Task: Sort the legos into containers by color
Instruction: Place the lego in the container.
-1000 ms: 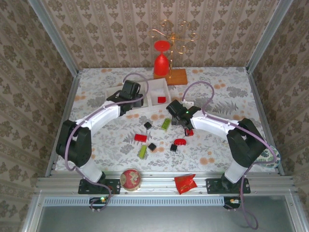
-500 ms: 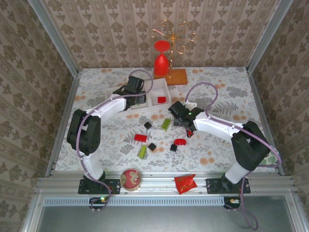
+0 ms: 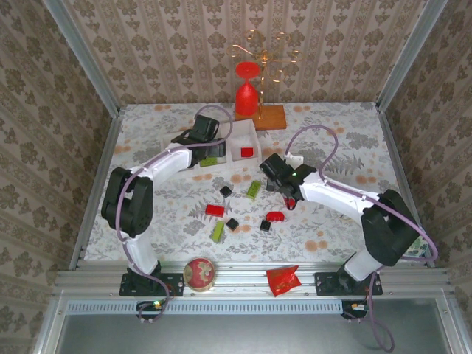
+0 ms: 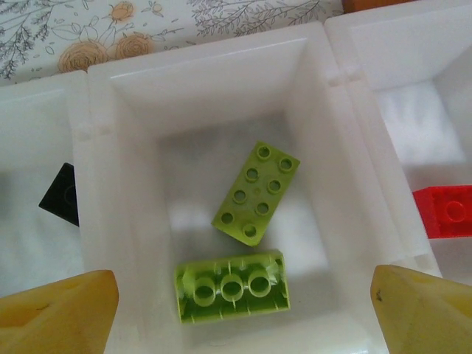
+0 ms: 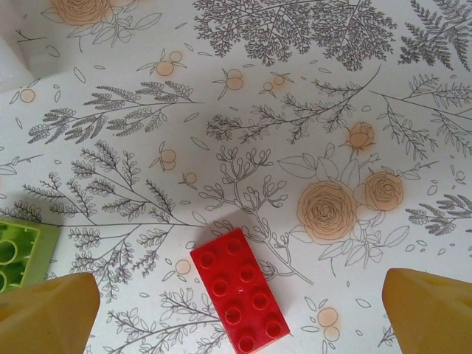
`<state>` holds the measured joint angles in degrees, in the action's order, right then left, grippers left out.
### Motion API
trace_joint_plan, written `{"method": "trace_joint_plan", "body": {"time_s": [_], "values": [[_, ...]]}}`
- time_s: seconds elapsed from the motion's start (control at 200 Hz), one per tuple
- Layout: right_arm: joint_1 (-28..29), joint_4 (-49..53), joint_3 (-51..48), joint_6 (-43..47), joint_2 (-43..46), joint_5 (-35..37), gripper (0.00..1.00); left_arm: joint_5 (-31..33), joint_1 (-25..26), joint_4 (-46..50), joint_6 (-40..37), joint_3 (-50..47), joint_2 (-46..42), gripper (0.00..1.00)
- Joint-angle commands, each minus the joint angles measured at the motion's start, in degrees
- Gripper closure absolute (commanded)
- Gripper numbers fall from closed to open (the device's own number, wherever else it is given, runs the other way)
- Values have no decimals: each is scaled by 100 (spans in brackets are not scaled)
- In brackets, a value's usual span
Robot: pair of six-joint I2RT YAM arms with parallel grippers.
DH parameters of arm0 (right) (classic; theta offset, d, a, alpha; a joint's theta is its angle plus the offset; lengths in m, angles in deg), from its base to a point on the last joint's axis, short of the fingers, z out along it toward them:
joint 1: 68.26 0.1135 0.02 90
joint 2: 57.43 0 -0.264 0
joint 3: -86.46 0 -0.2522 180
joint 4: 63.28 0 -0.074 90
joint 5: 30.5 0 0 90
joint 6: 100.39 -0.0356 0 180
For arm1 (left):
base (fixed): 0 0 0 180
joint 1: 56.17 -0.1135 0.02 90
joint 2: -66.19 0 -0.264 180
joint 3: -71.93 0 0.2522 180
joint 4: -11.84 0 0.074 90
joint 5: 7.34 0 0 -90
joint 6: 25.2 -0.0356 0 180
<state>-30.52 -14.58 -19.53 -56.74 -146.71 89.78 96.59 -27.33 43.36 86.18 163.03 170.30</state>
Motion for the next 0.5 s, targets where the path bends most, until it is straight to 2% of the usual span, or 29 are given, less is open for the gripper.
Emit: {"method": "trace_joint_plan", "body": {"time_s": [0.0,0.265,0.495], "values": [[-21,145,-148,-161,197,249,0,2,60,93,121,-204,-568,11],[-32,250,-161,-167,190,263,0,-219,544,406,358,-969,-1223,14],[-29,228,-146,-199,201,294,0,-228,984,613,579,-1387,-1273,17]]}}
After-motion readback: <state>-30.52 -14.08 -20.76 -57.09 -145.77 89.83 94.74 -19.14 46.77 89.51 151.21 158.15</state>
